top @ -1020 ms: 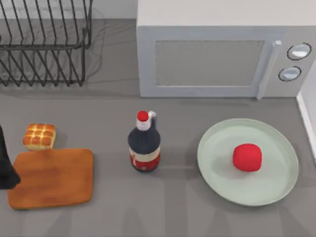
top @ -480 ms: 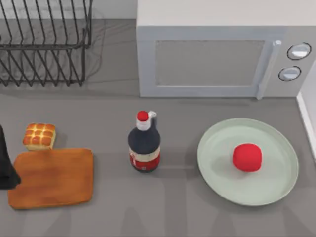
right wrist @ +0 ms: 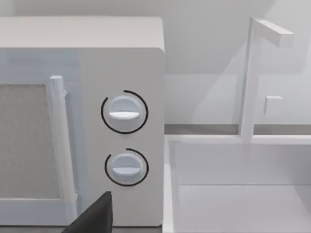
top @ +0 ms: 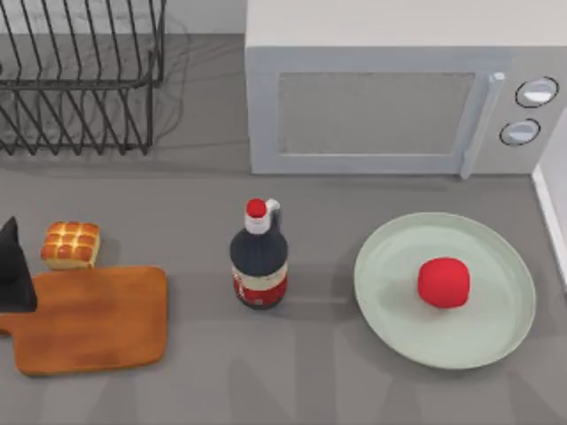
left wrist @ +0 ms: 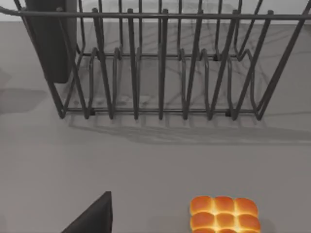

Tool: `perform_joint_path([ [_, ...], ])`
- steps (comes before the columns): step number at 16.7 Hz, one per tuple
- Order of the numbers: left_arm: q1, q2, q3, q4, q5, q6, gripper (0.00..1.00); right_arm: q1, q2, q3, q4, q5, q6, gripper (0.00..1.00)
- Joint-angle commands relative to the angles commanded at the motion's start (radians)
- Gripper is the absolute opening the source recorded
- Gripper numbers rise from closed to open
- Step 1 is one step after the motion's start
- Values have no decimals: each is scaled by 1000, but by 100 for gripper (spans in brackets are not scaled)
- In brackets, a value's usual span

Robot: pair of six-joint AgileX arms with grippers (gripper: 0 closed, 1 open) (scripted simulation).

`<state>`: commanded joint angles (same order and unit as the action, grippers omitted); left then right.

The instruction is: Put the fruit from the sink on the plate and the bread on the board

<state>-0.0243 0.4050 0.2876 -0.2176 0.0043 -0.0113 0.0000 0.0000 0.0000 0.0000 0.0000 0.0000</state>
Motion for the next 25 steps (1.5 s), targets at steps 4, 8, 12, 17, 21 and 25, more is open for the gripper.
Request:
perform_joint_path([
  [4,-11,319,244,-164,-6,-6,100,0,0,0,0,0,0,100],
  [8,-29,661,497,-346,-7,-9,100,0,0,0,0,0,0,100],
  [12,-47,990,733,-520,-5,-13,100,0,0,0,0,0,0,100],
  [17,-68,1326,972,-700,-3,-17,100,0,0,0,0,0,0,100],
  [21,-79,1498,1097,-791,-2,-19,100,0,0,0,0,0,0,100],
  [25,-83,1556,1140,-822,-3,-19,100,0,0,0,0,0,0,100],
])
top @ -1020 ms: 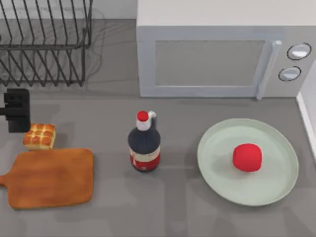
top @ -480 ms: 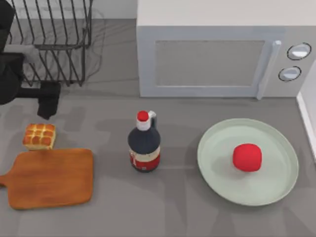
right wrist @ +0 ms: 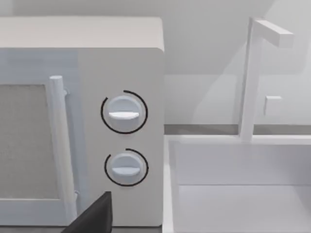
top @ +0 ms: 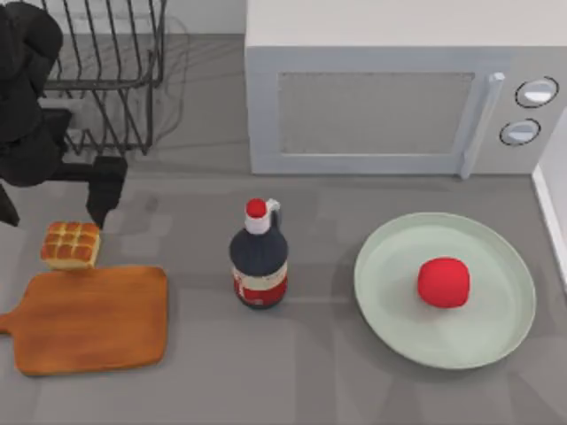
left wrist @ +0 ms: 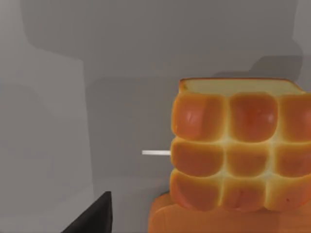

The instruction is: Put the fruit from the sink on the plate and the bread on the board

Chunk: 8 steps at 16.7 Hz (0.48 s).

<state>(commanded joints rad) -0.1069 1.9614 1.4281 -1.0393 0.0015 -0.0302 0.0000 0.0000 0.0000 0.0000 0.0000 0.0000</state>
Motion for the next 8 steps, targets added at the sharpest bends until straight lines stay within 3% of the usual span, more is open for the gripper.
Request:
perform_joint_path([
  [8,2,29,-49,76,0,3,100,0,0,0,0,0,0,100],
])
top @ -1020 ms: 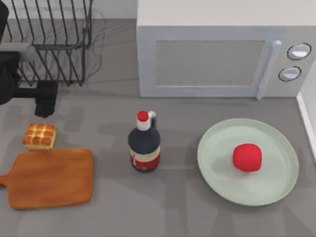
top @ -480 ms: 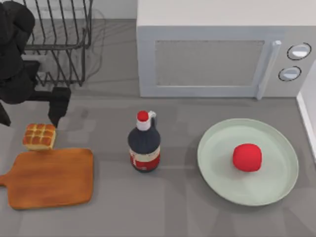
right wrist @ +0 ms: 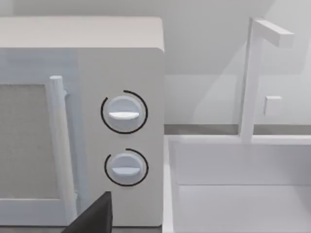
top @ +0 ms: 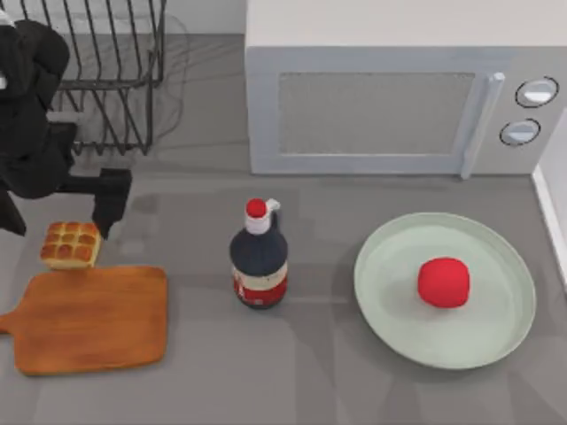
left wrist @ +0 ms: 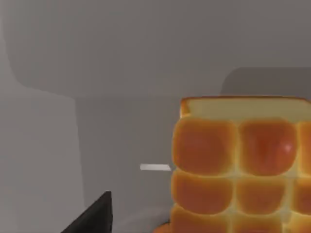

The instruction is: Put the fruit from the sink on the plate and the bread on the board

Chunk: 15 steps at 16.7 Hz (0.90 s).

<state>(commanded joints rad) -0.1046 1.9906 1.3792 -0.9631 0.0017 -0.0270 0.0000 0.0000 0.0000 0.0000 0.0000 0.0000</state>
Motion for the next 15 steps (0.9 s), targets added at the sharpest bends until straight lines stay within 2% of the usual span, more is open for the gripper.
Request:
perform_joint_path([
  [4,-1,63,-78,150,0,0,100,0,0,0,0,0,0,100],
  [9,-1,78,-94,174,1,0,100,0,0,0,0,0,0,100],
  [15,-1,78,-94,174,1,0,55,0,0,0,0,0,0,100],
])
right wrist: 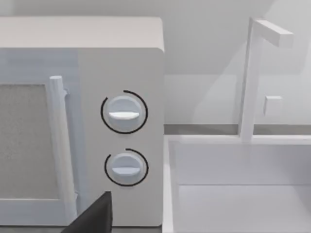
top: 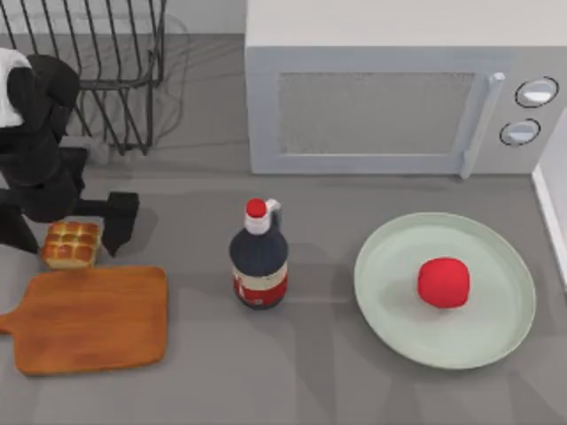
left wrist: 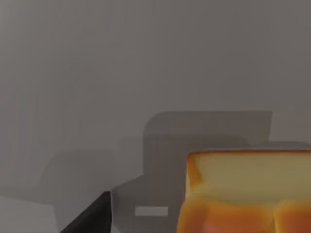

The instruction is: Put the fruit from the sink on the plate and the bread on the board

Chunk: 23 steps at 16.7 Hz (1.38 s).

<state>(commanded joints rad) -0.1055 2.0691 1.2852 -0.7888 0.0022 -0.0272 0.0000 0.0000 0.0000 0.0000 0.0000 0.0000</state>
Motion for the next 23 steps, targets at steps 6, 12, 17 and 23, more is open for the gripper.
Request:
perform_joint_path([
  [6,0,0,0,0,0,0,10,0,0,0,0,0,0,100],
  [12,0,0,0,0,0,0,0,0,0,0,0,0,0,100],
  [17,1,-28,13,-15,-1,1,0,0,0,0,0,0,0,100],
  [23,0,-91,156,-237,-2,-2,0,0,0,0,0,0,0,100],
])
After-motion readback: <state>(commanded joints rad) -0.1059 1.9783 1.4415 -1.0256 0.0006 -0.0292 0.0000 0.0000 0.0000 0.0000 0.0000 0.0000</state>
